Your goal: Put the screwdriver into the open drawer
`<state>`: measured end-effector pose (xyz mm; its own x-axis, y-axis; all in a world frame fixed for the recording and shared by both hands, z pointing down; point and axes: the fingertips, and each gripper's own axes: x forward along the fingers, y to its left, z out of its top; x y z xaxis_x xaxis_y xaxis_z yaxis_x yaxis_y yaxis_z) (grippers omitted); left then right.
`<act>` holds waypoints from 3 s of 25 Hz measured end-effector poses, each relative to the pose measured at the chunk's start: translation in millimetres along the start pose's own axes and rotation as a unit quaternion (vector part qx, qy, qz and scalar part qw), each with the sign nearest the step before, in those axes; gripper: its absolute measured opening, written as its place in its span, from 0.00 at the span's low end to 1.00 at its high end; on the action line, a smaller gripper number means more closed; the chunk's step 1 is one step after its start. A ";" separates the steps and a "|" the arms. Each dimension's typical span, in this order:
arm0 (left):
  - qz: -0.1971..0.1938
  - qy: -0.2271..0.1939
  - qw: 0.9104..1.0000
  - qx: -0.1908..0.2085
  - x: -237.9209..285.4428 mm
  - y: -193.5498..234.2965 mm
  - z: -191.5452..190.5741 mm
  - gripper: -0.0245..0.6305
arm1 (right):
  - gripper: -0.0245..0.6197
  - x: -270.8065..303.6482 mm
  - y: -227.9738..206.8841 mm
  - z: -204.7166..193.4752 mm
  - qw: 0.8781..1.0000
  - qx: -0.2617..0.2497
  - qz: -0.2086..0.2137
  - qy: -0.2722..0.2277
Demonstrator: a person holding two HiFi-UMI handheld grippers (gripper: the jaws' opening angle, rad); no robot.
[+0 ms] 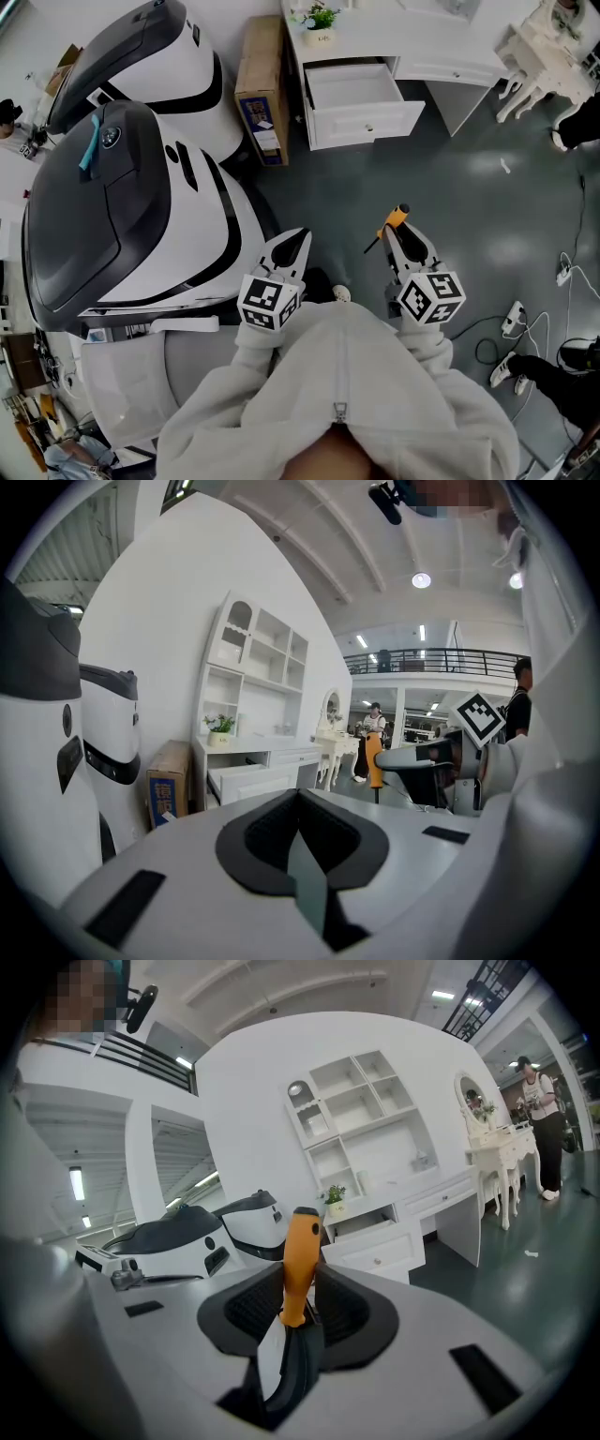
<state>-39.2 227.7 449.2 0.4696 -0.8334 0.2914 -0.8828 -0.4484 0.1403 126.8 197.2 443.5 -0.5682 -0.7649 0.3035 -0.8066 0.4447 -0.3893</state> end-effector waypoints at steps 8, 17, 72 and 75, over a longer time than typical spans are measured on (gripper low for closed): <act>0.002 -0.001 1.000 0.002 14.4 1.8 6.5 0.06 | 0.22 3.0 -11.2 2.6 1.000 0.003 -0.003 0.002; -0.011 -0.002 1.000 0.002 52.2 7.2 19.4 0.06 | 0.22 22.4 -31.0 17.0 1.000 0.000 -0.009 0.007; -0.085 -0.001 0.996 0.016 291.5 176.8 122.8 0.06 | 0.22 266.7 -122.3 149.1 0.998 0.016 -0.066 -0.010; -0.090 0.005 0.996 0.011 292.1 176.1 118.6 0.06 | 0.22 265.2 -124.0 146.7 0.997 0.021 -0.073 -0.005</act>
<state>-55.9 -133.0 446.8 0.6197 -0.7360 0.2726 -0.7840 -0.5969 0.1705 100.0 -129.2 444.7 -0.4435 -0.8251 0.3500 -0.8729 0.3091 -0.3774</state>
